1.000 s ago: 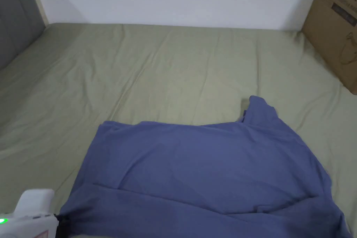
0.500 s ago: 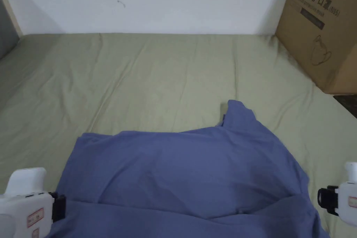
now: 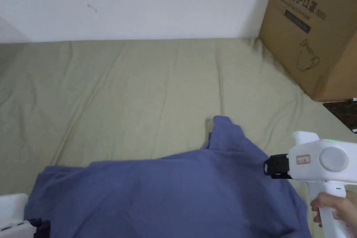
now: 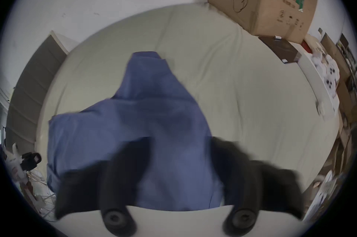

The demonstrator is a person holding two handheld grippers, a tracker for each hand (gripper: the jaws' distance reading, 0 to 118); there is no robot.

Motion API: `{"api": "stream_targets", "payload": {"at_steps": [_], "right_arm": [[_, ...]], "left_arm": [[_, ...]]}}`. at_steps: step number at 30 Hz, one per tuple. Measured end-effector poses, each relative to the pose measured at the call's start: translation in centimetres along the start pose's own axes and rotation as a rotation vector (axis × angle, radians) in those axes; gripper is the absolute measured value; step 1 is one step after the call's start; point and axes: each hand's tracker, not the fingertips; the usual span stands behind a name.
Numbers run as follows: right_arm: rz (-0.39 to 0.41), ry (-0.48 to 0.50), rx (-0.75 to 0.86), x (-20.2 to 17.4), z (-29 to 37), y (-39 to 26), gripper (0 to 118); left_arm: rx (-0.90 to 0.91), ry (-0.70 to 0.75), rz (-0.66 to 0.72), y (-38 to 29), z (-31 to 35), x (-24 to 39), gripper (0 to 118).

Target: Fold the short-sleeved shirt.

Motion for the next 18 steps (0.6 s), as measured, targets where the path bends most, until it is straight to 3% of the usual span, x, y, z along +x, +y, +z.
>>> {"api": "stream_targets", "payload": {"at_steps": [8,10,11,12,14,15,18], "right_arm": [[-0.061,-0.034,-0.19,1.3,-11.7,5.2,89],[0.007,-0.063,-0.168,0.7,-11.5,4.9,88],[0.05,-0.066,-0.159,0.2,-10.6,4.9,83],[0.084,-0.055,-0.15,-0.1,-10.0,4.9,69],[0.075,0.014,-0.138,-0.4,-8.7,4.9,9],[0.058,0.066,-0.152,-0.6,-8.6,4.8,4],[0.117,-0.015,-0.159,-1.2,-9.1,4.8,4]], "left_arm": [[-0.058,0.039,-0.018,1.7,-3.3,-0.2,0],[-0.07,0.045,-0.012,1.8,-3.8,-0.2,0],[-0.075,0.045,-0.012,1.7,-4.1,-0.3,0],[-0.083,0.048,-0.013,1.7,-4.3,-0.3,0],[-0.087,0.05,-0.018,1.8,-4.5,0.1,0],[-0.089,0.05,-0.018,1.8,-4.7,0.1,0],[-0.087,0.045,-0.013,2.5,-5.7,-0.4,0]]}}
